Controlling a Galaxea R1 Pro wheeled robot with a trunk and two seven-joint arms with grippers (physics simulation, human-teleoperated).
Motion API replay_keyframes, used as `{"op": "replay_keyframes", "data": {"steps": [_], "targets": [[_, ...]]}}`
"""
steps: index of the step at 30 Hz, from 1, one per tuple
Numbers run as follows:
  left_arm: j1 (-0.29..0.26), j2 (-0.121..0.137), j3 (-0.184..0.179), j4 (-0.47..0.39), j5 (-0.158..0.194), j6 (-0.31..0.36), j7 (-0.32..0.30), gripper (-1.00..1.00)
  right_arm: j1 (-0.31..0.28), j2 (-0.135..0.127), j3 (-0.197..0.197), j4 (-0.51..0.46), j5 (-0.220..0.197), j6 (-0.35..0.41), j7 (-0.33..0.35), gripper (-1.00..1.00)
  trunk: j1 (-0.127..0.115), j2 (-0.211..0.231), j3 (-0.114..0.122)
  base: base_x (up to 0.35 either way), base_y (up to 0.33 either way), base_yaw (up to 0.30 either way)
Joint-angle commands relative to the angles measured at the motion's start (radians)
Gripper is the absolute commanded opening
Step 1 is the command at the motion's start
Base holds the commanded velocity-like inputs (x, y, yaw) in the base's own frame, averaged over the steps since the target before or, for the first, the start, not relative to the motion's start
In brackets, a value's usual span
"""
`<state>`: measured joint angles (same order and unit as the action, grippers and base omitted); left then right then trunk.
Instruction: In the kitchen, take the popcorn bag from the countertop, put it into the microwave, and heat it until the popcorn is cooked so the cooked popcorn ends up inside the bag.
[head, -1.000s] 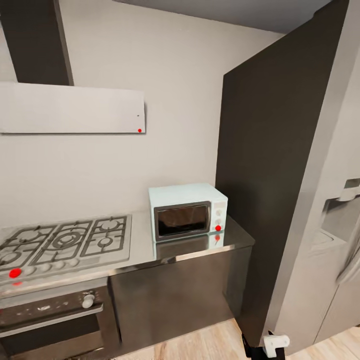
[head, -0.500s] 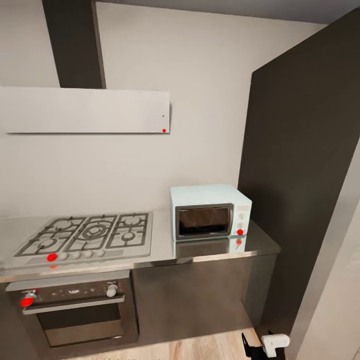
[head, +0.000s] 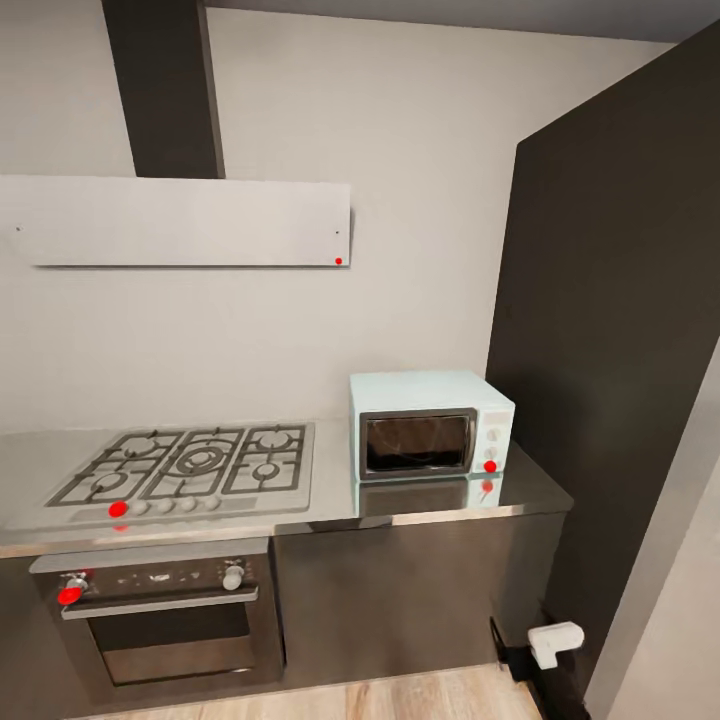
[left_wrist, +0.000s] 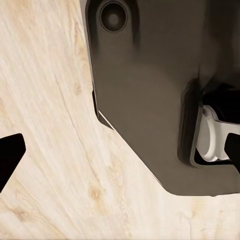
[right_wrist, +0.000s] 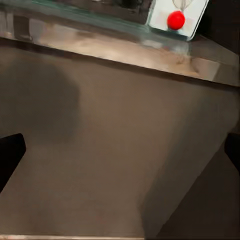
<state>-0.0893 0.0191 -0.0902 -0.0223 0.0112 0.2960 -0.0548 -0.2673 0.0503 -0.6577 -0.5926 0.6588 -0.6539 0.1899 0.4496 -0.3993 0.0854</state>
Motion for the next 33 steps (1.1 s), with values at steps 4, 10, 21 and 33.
{"op": "replay_keyframes", "data": {"steps": [4,10,21,33], "targets": [[0.0,-0.003,-0.008,-0.002,0.001,0.005,-0.005,1.0,-0.033,0.003,0.074,-0.092,-0.049,0.05,0.005,1.0,0.0,-0.001,-0.001,0.0,0.0,0.0],[0.0,-0.008,-0.008,-0.002,0.001,0.006,-0.004,1.0,-0.086,0.003,0.274,-0.229,-0.229,0.316,0.005,1.0,0.0,-0.001,-0.001,0.0,0.0,0.0],[0.0,-0.011,-0.008,-0.002,0.001,0.006,-0.004,1.0,-0.198,0.003,0.38,-0.291,-0.378,0.579,-0.047,1.0,0.0,-0.001,-0.001,0.149,-0.046,0.0],[0.0,-0.011,-0.007,-0.002,0.001,0.006,-0.004,1.0,-0.233,0.003,0.382,-0.292,-0.38,0.665,-0.052,1.0,0.0,-0.001,-0.001,0.293,-0.134,0.0]]}}
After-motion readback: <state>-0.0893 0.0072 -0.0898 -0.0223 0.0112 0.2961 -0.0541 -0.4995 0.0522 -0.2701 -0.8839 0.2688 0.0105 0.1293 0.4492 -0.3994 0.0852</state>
